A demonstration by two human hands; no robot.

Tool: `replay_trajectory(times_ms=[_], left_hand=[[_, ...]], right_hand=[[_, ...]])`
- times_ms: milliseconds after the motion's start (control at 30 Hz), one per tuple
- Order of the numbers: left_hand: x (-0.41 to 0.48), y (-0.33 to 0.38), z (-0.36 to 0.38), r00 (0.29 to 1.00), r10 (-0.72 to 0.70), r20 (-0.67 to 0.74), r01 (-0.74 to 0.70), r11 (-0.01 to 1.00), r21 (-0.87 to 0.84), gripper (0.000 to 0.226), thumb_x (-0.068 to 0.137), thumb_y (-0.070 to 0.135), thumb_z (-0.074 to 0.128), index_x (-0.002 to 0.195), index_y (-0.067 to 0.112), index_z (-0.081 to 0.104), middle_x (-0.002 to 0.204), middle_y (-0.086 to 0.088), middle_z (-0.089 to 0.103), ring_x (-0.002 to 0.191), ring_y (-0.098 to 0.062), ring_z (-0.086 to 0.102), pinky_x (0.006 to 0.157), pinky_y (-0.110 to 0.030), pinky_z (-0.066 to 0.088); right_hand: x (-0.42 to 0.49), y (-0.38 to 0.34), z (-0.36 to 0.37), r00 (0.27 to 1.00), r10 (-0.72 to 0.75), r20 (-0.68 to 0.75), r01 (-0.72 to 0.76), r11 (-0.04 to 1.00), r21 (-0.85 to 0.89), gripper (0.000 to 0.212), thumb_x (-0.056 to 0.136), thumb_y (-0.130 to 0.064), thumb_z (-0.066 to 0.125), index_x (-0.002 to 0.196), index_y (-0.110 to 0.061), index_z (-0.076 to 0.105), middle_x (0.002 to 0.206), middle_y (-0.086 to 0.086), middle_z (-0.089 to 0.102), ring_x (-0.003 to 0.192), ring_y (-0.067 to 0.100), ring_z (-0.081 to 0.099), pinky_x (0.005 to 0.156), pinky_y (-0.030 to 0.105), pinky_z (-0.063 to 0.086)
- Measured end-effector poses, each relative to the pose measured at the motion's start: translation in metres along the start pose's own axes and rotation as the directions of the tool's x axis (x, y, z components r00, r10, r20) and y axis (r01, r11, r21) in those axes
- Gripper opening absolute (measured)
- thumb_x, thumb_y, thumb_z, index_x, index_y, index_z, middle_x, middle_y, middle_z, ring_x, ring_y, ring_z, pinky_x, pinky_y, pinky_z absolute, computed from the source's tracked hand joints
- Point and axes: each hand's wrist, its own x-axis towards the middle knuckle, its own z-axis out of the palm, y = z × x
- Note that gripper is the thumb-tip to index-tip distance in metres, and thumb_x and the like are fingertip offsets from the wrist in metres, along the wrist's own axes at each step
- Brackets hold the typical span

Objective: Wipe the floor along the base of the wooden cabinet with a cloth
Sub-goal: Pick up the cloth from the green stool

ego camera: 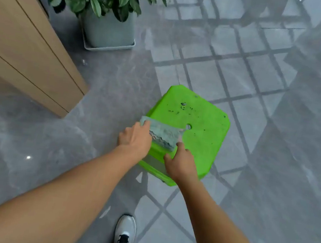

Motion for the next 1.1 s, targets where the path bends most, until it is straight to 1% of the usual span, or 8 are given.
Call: replay_trajectory(times_ms=[167, 333, 433, 567, 767, 867, 967, 1100], left_hand=[[0.046, -0.014, 0.031, 0.986, -0.124, -0.113, 0.103, 0.979, -0.174, 0.065, 0.09, 0.046, 0.052, 0.146, 0.031, 0.023, 0.133, -0.016, 0.042, 0.102, -0.043, 0.06, 0.081, -0.045, 0.047], [0.062, -0.05, 0.056, 0.996, -0.061, -0.058, 0.024, 0.862, -0.507, 0.046, 0.085, 0.039, 0.062, 0.126, 0.022, 0.051, 0.12, -0.015, 0.066, 0.108, -0.038, 0.06, 0.089, -0.041, 0.05], [0.046, -0.074, 0.054, 0.98, -0.03, -0.194, -0.079, 0.844, -0.53, 0.044, 0.084, 0.029, 0.062, 0.126, 0.02, 0.053, 0.118, -0.012, 0.066, 0.109, -0.034, 0.059, 0.09, -0.04, 0.047], [0.028, -0.134, 0.031, 0.957, -0.122, -0.263, -0.06, 0.803, -0.593, 0.042, 0.081, 0.026, 0.063, 0.122, 0.023, 0.052, 0.117, -0.009, 0.064, 0.105, -0.031, 0.059, 0.086, -0.037, 0.045], [0.032, -0.253, -0.007, 0.962, -0.263, -0.076, 0.13, 0.682, -0.719, 0.03, 0.077, 0.027, 0.065, 0.099, 0.035, 0.046, 0.086, 0.004, 0.063, 0.079, -0.023, 0.06, 0.062, -0.031, 0.042], [0.06, -0.308, 0.002, 0.938, -0.345, 0.015, 0.234, 0.603, -0.763, 0.026, 0.077, 0.024, 0.066, 0.093, 0.034, 0.047, 0.081, 0.005, 0.063, 0.077, -0.026, 0.062, 0.06, -0.036, 0.052], [0.088, -0.362, 0.042, 0.886, -0.429, 0.174, 0.354, 0.384, -0.853, 0.025, 0.08, 0.019, 0.069, 0.087, 0.032, 0.048, 0.09, -0.013, 0.067, 0.072, -0.028, 0.063, 0.049, -0.034, 0.052], [0.118, -0.421, 0.108, 0.825, -0.468, 0.315, 0.433, 0.167, -0.886, 0.027, 0.082, 0.02, 0.072, 0.086, 0.03, 0.047, 0.083, -0.011, 0.061, 0.056, -0.017, 0.055, 0.043, -0.028, 0.05]], right_hand=[[0.046, -0.005, 0.029, 0.957, 0.137, -0.256, -0.057, 0.953, 0.298, 0.064, 0.089, -0.044, 0.057, 0.141, -0.014, 0.035, 0.129, 0.022, 0.044, 0.112, 0.038, 0.051, 0.094, 0.039, 0.04], [0.068, -0.014, 0.057, 0.932, 0.202, -0.302, -0.146, 0.969, 0.198, 0.049, 0.092, -0.043, 0.052, 0.125, -0.008, 0.041, 0.121, 0.023, 0.046, 0.104, 0.047, 0.052, 0.089, 0.047, 0.043], [0.058, -0.034, 0.074, 0.936, 0.119, -0.33, -0.06, 0.981, 0.182, 0.036, 0.095, -0.03, 0.051, 0.118, -0.004, 0.043, 0.117, 0.024, 0.049, 0.098, 0.044, 0.052, 0.079, 0.042, 0.04], [0.031, -0.083, 0.098, 0.955, -0.063, -0.289, 0.114, 0.98, 0.164, 0.018, 0.093, -0.016, 0.053, 0.105, -0.004, 0.046, 0.104, 0.022, 0.052, 0.092, 0.039, 0.05, 0.069, 0.036, 0.028], [0.025, -0.181, 0.148, 0.953, -0.189, -0.236, 0.231, 0.959, 0.166, 0.021, 0.093, -0.013, 0.051, 0.113, -0.007, 0.047, 0.11, 0.017, 0.05, 0.093, 0.035, 0.051, 0.072, 0.037, 0.037], [0.049, -0.213, 0.195, 0.958, -0.216, -0.187, 0.251, 0.949, 0.191, 0.02, 0.094, -0.013, 0.049, 0.113, -0.007, 0.046, 0.109, 0.016, 0.05, 0.091, 0.035, 0.051, 0.07, 0.034, 0.035], [0.091, -0.222, 0.252, 0.957, -0.262, -0.126, 0.284, 0.936, 0.21, 0.019, 0.092, -0.011, 0.051, 0.109, -0.005, 0.047, 0.105, 0.018, 0.052, 0.092, 0.036, 0.05, 0.07, 0.033, 0.032], [0.163, -0.212, 0.333, 0.937, -0.35, 0.015, 0.342, 0.924, 0.172, 0.017, 0.091, -0.01, 0.054, 0.107, -0.005, 0.048, 0.103, 0.019, 0.056, 0.093, 0.034, 0.051, 0.065, 0.025, 0.024]])
